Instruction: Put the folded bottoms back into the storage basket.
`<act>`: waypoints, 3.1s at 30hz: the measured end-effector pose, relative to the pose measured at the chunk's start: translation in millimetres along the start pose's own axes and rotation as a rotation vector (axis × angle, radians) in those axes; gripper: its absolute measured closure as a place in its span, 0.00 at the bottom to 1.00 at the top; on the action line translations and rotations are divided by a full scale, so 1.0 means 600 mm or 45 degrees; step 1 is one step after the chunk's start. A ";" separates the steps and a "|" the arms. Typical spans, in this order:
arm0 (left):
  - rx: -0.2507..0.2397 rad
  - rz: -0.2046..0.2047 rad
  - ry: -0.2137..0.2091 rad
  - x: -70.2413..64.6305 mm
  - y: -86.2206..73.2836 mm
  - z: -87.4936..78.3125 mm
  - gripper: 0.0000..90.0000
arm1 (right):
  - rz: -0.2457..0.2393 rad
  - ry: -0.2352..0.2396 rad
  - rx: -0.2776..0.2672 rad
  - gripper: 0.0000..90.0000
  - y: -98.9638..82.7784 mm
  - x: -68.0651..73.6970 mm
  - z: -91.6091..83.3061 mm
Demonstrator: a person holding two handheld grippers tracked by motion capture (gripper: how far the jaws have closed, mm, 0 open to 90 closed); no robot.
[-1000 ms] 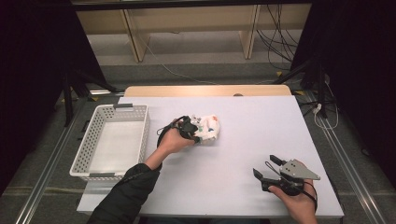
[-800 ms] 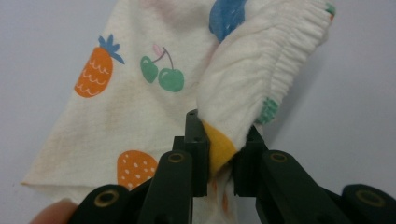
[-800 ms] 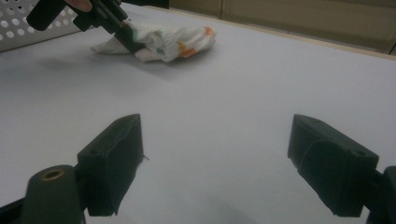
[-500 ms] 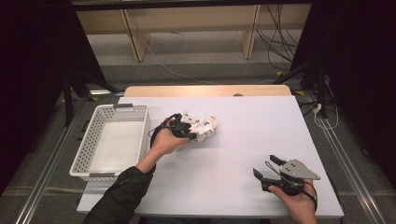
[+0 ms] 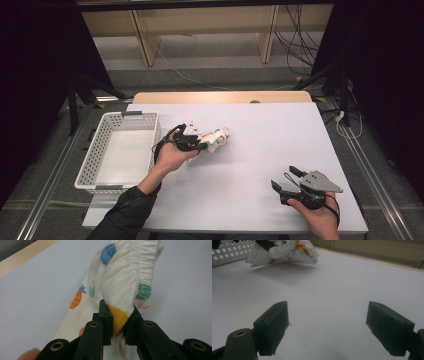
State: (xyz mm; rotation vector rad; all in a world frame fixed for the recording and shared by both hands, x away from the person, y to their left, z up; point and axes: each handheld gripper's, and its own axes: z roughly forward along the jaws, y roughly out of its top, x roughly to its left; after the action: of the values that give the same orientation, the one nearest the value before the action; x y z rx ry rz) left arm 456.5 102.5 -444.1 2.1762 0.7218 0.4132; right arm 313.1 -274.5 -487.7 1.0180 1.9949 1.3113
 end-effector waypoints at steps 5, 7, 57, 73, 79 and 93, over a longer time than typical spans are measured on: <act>-0.036 0.013 0.024 -0.004 -0.002 -0.011 0.88 | -0.001 0.003 -0.003 0.21 0.000 0.000 0.000; -0.047 0.008 0.035 -0.003 -0.002 -0.013 0.88 | 0.000 0.003 -0.005 0.21 0.000 0.000 -0.001; -0.194 -0.021 0.129 0.004 0.010 -0.107 0.88 | 0.000 0.004 -0.016 0.21 0.000 0.000 -0.002; -0.207 -0.026 0.155 0.010 0.006 -0.131 0.88 | 0.000 0.003 -0.016 0.21 0.001 0.000 -0.002; -0.218 -0.029 0.163 0.013 0.006 -0.140 0.88 | 0.001 0.003 -0.017 0.21 0.001 0.000 -0.002; -0.230 -0.034 0.183 0.019 0.003 -0.156 0.88 | 0.003 0.003 -0.017 0.21 0.001 0.000 -0.002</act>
State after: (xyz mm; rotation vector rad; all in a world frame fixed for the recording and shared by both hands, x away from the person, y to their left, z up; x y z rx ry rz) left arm 418.7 163.4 -382.6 1.9801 0.7609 0.6024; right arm 312.2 -274.8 -487.0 1.0132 1.9847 1.3258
